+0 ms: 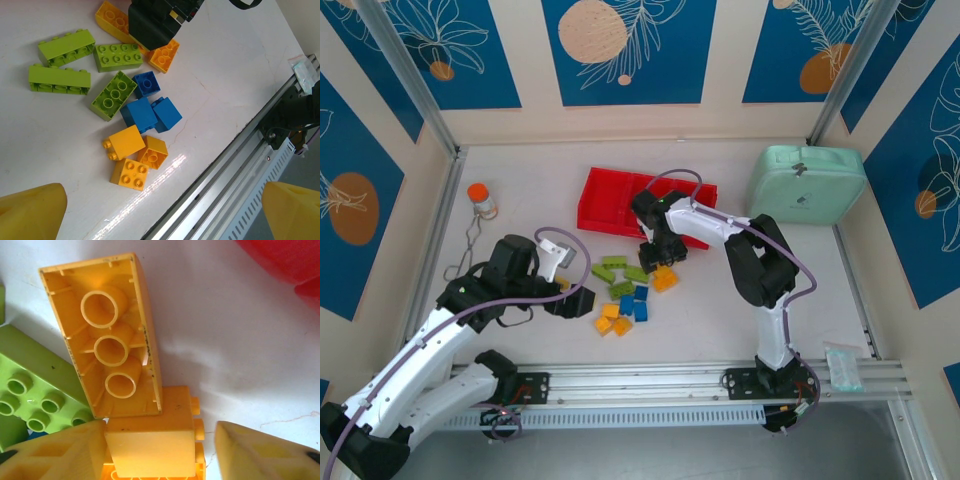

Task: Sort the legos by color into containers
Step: Pick up the lego from the center of the table.

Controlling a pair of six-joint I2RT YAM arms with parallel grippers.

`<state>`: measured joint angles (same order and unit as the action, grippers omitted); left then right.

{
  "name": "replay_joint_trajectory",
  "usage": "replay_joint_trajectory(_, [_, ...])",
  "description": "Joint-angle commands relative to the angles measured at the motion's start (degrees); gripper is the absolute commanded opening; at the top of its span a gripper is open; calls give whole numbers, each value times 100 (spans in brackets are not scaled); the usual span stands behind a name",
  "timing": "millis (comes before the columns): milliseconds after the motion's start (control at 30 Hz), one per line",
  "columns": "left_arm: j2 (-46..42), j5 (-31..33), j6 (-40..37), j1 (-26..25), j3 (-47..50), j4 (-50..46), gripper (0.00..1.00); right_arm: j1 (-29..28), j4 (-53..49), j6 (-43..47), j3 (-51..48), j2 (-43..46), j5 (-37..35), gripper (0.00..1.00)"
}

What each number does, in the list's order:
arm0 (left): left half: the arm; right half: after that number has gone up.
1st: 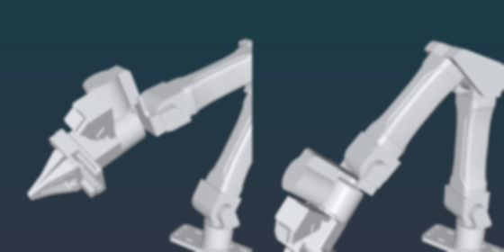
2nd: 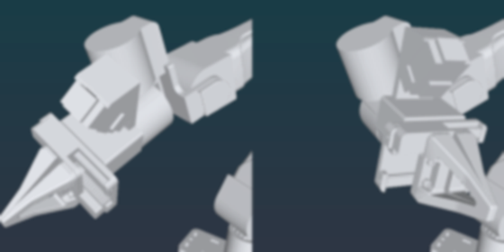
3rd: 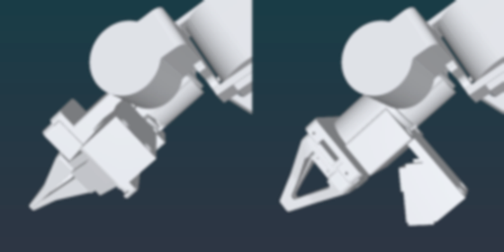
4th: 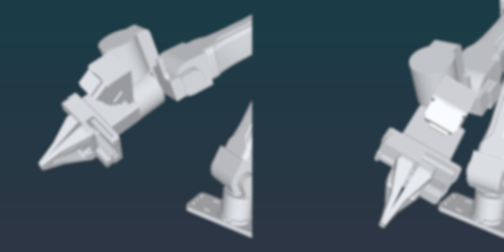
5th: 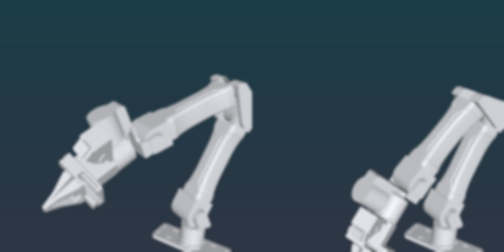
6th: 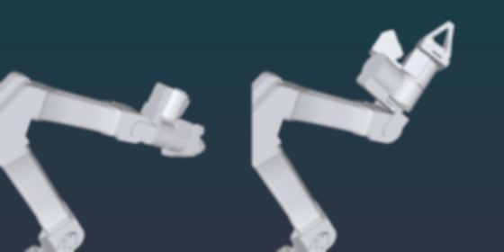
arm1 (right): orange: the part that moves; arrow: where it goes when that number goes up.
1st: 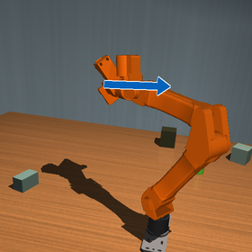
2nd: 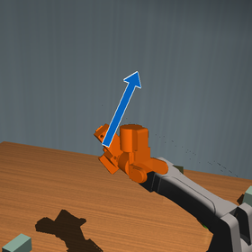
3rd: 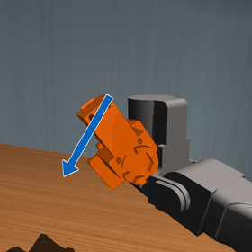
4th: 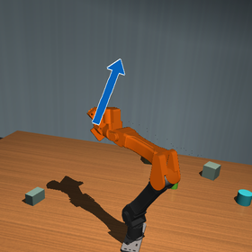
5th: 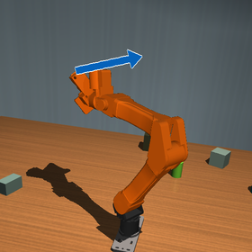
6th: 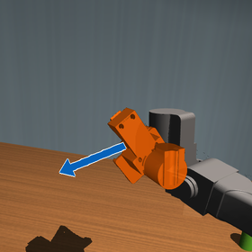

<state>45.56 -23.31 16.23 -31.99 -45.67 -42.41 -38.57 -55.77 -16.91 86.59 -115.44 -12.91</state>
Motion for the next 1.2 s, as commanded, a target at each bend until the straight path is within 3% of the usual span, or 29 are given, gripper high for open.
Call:
replay_joint_trajectory(0, [-20,-51,21,32,-71,5,99,-19,-192,59,223,-138,78,55])
replay_joint_trajectory(500, [-90,-35,21,33,-56,32,99,-63,-245,47,133,-214,96,57])
replay_joint_trajectory(867, [-120,50,34,27,-47,19,99,-71,-286,74,143,-225,131,52])
replay_joint_trajectory(1000, [-150,46,30,27,-39,33,99,-79,-286,65,78,-164,178,44])
replay_joint_trajectory(1167, [-108,6,35,27,-52,23,99,-89,-277,76,-22,75,304,40])
